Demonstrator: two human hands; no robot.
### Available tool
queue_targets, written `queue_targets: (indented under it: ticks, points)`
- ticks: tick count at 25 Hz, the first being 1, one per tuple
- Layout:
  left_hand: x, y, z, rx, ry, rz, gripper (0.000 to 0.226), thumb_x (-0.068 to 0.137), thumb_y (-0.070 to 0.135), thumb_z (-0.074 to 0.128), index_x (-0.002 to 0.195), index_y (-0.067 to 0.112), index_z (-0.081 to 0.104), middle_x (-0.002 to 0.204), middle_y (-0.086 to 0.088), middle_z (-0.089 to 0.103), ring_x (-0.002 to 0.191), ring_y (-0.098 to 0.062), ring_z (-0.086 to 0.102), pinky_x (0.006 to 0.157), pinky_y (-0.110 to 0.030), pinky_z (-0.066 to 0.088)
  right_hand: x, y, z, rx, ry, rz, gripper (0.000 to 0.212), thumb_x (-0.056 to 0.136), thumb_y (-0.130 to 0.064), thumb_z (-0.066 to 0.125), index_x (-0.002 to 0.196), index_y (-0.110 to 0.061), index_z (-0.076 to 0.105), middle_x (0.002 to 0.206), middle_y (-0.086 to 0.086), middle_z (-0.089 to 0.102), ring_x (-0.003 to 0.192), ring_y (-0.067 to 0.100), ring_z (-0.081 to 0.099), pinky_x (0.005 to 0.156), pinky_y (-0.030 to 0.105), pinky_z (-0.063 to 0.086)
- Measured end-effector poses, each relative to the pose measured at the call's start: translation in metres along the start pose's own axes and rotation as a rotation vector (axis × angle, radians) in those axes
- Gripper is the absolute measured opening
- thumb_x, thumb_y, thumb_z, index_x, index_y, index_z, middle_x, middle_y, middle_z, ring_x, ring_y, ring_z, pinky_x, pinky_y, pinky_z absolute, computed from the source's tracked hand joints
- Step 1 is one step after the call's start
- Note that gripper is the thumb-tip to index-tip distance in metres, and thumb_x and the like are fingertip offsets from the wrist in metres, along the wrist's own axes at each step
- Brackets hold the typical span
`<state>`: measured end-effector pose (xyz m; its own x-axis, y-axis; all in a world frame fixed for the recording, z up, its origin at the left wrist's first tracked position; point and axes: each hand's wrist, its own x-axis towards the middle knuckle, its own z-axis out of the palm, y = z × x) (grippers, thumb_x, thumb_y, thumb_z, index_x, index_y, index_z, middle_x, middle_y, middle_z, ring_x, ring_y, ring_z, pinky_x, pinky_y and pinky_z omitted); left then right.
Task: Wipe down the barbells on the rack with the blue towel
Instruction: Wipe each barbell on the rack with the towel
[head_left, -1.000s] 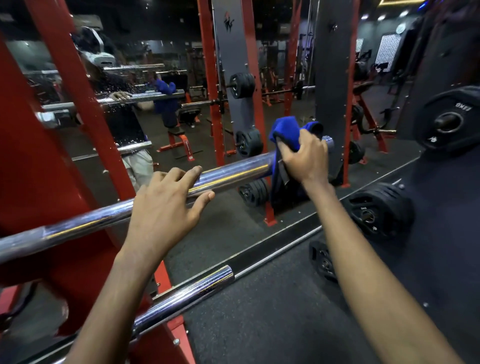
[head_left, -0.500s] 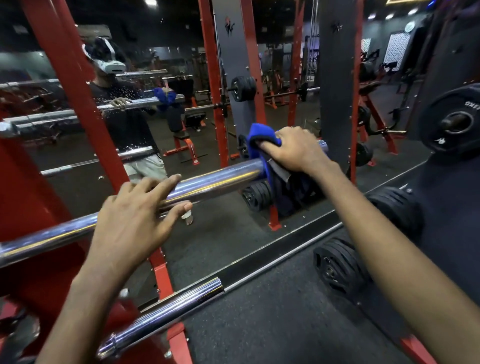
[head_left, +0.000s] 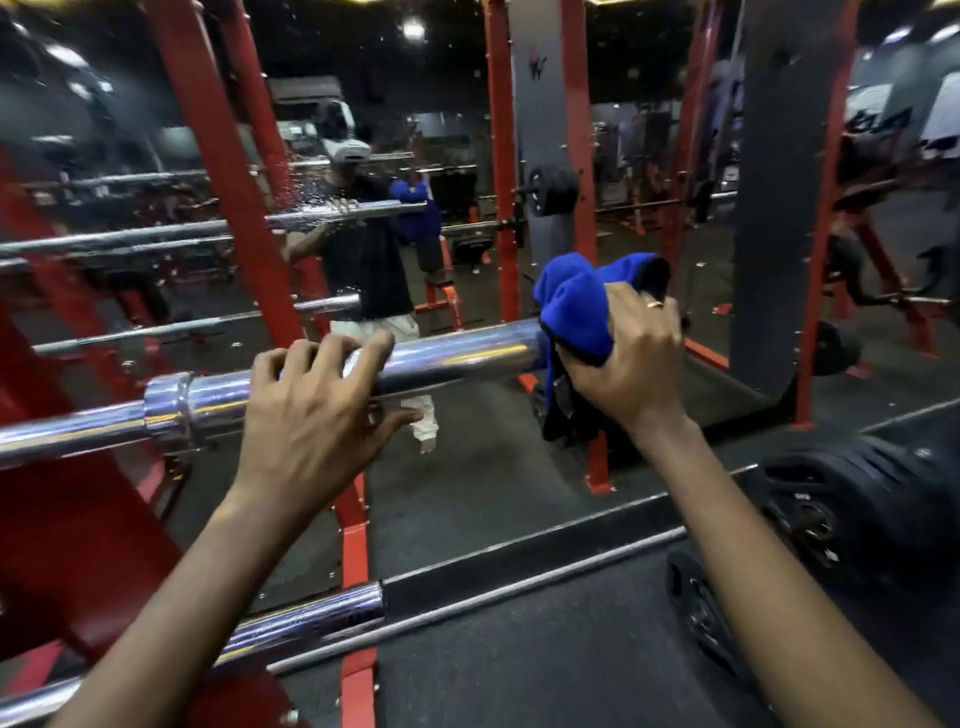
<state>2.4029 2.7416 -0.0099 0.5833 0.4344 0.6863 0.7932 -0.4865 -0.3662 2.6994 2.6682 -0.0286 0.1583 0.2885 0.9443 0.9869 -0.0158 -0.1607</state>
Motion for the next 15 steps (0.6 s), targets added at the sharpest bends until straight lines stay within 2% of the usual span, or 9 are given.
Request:
queue_targets:
  ticks: [2,4,6,8,9,10,11,13,15]
  points:
    - [0.013,-0.005,-0.009,-0.025,-0.098,0.009,0.060,0.079,0.080,0.048,0.107,0.028,0.054,0.091,-0.006,0.064,0.084,-0.036,0.063,0.069,-0.042,0.043,-0.003,0.005,0.002,0.034,-0.003,0.033,0.046,0.088,-0.054,0.060,0.090,-0.008,0.063,0.090,0.008,0.066,0.080,0.038,0.061,0.076,0.045,0.041]
    - [0.033,-0.014,-0.023,-0.175,-0.352,-0.018,0.059,0.069,0.093,0.045,0.092,0.038,0.042,0.086,0.002,0.066,0.088,-0.033,0.067,0.064,-0.037,0.043,-0.002,0.002,-0.001,0.045,-0.023,0.075,0.050,0.089,-0.057,0.058,0.095,-0.008,0.063,0.095,0.008,0.066,0.085,0.039,0.061,0.079,0.047,0.042]
    - [0.054,-0.020,-0.042,-0.388,-0.628,-0.094,0.061,0.063,0.098,0.049,0.095,0.045,0.053,0.087,0.013,0.069,0.088,-0.018,0.068,0.069,-0.034,0.045,0.002,-0.007,-0.005,-0.001,-0.078,0.133,0.054,0.086,-0.060,0.056,0.101,-0.009,0.064,0.100,0.009,0.067,0.090,0.040,0.062,0.083,0.049,0.043]
    - [0.059,-0.021,-0.051,-0.510,-0.741,-0.167,0.059,0.064,0.090,0.062,0.105,0.048,0.063,0.093,0.018,0.072,0.086,-0.006,0.066,0.072,-0.030,0.046,0.006,-0.023,-0.005,-0.095,-0.147,0.168,0.057,0.081,-0.061,0.055,0.105,-0.009,0.064,0.103,0.011,0.068,0.092,0.041,0.063,0.090,0.054,0.043]
    - [0.056,-0.021,-0.048,-0.508,-0.712,-0.169,0.061,0.063,0.088,0.064,0.109,0.049,0.062,0.097,0.020,0.072,0.089,-0.004,0.066,0.073,-0.029,0.046,0.007,-0.034,-0.004,-0.118,-0.181,0.159,0.059,0.079,-0.061,0.054,0.106,-0.010,0.064,0.104,0.011,0.068,0.091,0.040,0.063,0.092,0.055,0.042]
    - [0.050,-0.019,-0.043,-0.471,-0.605,-0.152,0.065,0.063,0.090,0.062,0.114,0.050,0.060,0.103,0.020,0.070,0.093,-0.006,0.067,0.075,-0.030,0.047,0.005,-0.046,-0.004,-0.118,-0.210,0.123,0.061,0.077,-0.062,0.054,0.109,-0.010,0.064,0.105,0.011,0.068,0.090,0.040,0.063,0.093,0.055,0.041]
    - [0.040,-0.018,-0.034,-0.410,-0.421,-0.124,0.070,0.064,0.091,0.059,0.118,0.048,0.058,0.110,0.018,0.068,0.098,-0.011,0.067,0.078,-0.032,0.048,0.000,-0.058,-0.002,-0.105,-0.232,0.061,0.063,0.076,-0.061,0.051,0.112,-0.011,0.063,0.108,0.010,0.067,0.089,0.038,0.064,0.094,0.055,0.041]
    - [0.012,-0.010,-0.014,-0.245,-0.059,-0.060,0.071,0.076,0.084,0.054,0.124,0.032,0.060,0.118,0.002,0.064,0.103,-0.024,0.064,0.083,-0.040,0.046,-0.014,-0.068,0.000,-0.039,-0.255,-0.082,0.070,0.073,-0.059,0.047,0.122,-0.011,0.061,0.122,0.006,0.065,0.093,0.036,0.064,0.096,0.056,0.041]
    - [-0.011,0.002,-0.002,-0.137,0.130,-0.055,0.063,0.092,0.068,0.052,0.127,0.017,0.062,0.119,-0.007,0.063,0.106,-0.030,0.060,0.090,-0.044,0.043,-0.021,-0.052,0.001,0.065,-0.246,-0.180,0.074,0.070,-0.053,0.054,0.132,-0.013,0.059,0.137,0.002,0.060,0.106,0.035,0.063,0.096,0.054,0.043]
